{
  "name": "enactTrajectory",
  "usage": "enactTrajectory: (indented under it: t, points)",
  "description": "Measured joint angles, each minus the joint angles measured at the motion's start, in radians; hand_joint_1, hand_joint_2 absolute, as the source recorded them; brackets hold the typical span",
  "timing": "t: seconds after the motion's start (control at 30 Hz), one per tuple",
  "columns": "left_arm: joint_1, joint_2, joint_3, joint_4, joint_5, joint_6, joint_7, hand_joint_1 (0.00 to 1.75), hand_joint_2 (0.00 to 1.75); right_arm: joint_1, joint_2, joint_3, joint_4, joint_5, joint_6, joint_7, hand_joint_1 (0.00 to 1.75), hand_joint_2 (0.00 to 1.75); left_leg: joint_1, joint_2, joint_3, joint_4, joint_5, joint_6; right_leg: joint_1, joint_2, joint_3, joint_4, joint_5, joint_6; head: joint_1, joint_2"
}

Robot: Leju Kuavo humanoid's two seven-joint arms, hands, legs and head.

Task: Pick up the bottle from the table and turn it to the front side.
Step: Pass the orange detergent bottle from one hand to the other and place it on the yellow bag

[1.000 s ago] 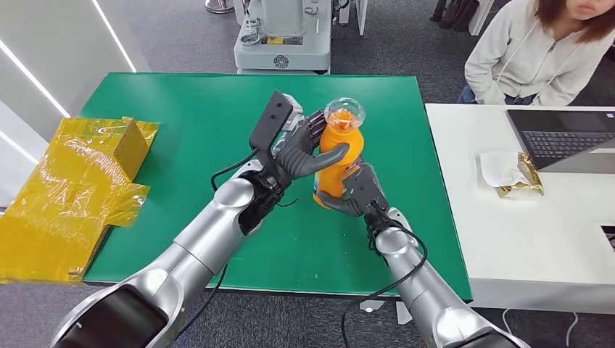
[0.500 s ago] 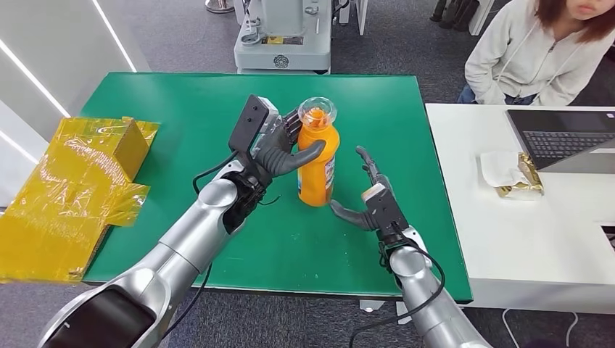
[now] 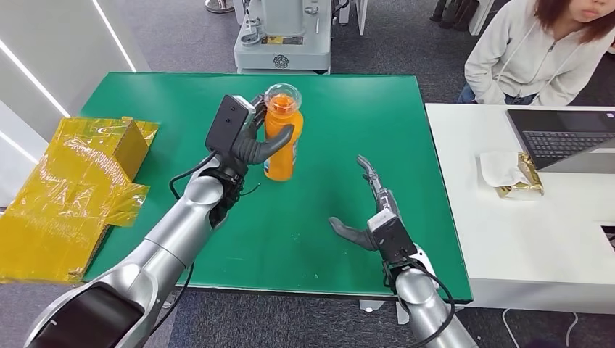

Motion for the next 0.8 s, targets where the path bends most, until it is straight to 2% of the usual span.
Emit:
enactTrajectory:
  t: [0.1, 0.27, 0.43, 0.6, 0.8]
  points:
    - [-0.016, 0.024, 0.013, 0.0, -0.06, 0.067, -0.02, 1.75, 1.75, 0.043, -0.008, 0.01, -0.067, 0.003, -0.01, -0.002, 0.0, 1.75, 0.0, 0.0, 0.0, 0.0, 0.0, 0.0, 0.0, 0.0, 0.0, 0.0, 0.0, 0.0, 0.0, 0.0]
    - [-0.026, 0.051, 0.033, 0.0, -0.107, 0.111, -0.031, 1.75, 1.75, 0.088, -0.016, 0.015, -0.143, -0.002, -0.012, -0.009, 0.0, 1.75, 0.0, 0.0, 0.0, 0.0, 0.0, 0.0, 0.0, 0.0, 0.0, 0.0, 0.0, 0.0, 0.0, 0.0]
    - [-0.026, 0.082, 0.045, -0.014, -0.209, 0.218, -0.048, 1.75, 1.75, 0.13, -0.021, 0.015, -0.212, -0.018, -0.007, -0.021, 0.0, 1.75, 0.0, 0.0, 0.0, 0.0, 0.0, 0.0, 0.0, 0.0, 0.0, 0.0, 0.0, 0.0, 0.0, 0.0]
    - [-0.026, 0.107, 0.059, -0.024, -0.257, 0.258, -0.048, 1.75, 1.75, 0.149, -0.023, 0.015, -0.249, -0.018, -0.007, -0.022, 0.0, 1.75, 0.0, 0.0, 0.0, 0.0, 0.0, 0.0, 0.0, 0.0, 0.0, 0.0, 0.0, 0.0, 0.0, 0.0]
    - [-0.046, 0.146, 0.059, -0.024, -0.492, 0.426, 0.001, 1.75, 1.75, 0.15, -0.023, 0.015, -0.264, -0.032, -0.004, -0.025, 0.0, 1.75, 0.0, 0.001, 0.0, 0.0, 0.0, 0.0, 0.0, 0.0, 0.0, 0.0, 0.0, 0.0, 0.0, 0.0]
